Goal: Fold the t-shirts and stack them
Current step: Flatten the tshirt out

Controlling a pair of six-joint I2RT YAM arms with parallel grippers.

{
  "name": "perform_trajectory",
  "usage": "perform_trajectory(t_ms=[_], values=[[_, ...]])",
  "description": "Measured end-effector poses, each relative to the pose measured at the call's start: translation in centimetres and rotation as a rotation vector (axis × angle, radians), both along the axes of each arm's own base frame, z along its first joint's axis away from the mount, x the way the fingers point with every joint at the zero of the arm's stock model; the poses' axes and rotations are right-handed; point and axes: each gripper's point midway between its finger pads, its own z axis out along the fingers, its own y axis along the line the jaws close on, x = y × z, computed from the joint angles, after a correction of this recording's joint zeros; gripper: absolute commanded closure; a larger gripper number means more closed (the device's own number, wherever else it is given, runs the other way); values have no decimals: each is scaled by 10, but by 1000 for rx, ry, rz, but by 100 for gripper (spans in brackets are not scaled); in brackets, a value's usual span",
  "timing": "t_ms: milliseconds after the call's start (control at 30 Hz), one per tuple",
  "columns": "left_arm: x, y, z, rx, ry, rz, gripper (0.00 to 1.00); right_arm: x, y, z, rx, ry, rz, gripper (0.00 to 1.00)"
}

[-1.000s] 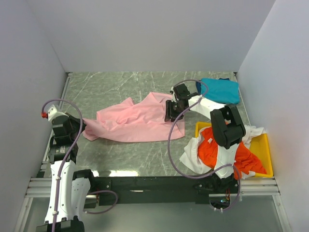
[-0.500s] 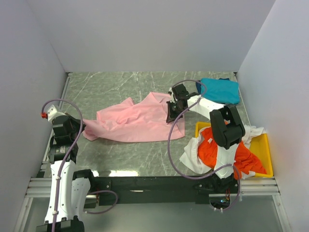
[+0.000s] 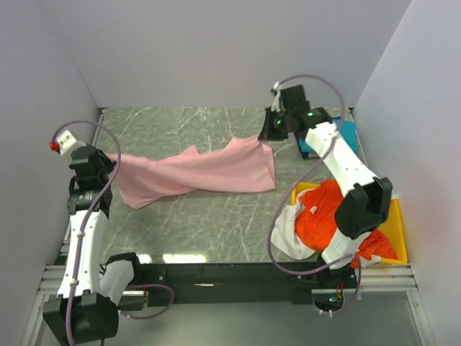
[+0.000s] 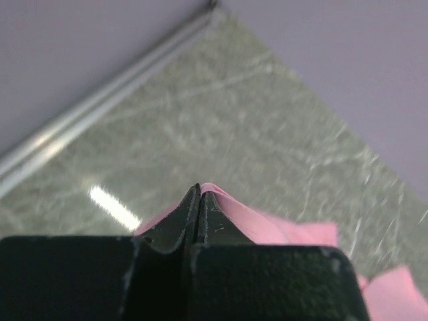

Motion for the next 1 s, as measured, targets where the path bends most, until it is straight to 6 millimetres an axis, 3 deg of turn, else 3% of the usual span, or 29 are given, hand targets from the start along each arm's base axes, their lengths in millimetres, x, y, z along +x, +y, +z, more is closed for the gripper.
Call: perform_trajectory(t_ms=[100,233,367,500,733,867,933,1000], values=[[17,9,42,66,-91,13,100,10,-12,70,35,-148,-42,100],[29,19,107,155,-242,39,100,10,-23,134,67,-298,-78,100],[22,23,170,231,-399,64,100,-12,-36,183,96,-434,-102,100],[-4,20,218,276,-527,76,100,-48,-53,230,146,-596,-129,100],[-79,7,318,357,-792,100,100,-118,-84,325,260,-934,-176,100],[-122,-5,375,403,-960,93,100,-137,-92,369,308,-1063,-189,100],[-131,-11,392,419,-1008,72,100,-139,-94,388,320,-1112,-196,100],[-126,-17,401,431,-1023,35,100,-131,-93,393,318,-1124,-206,100]])
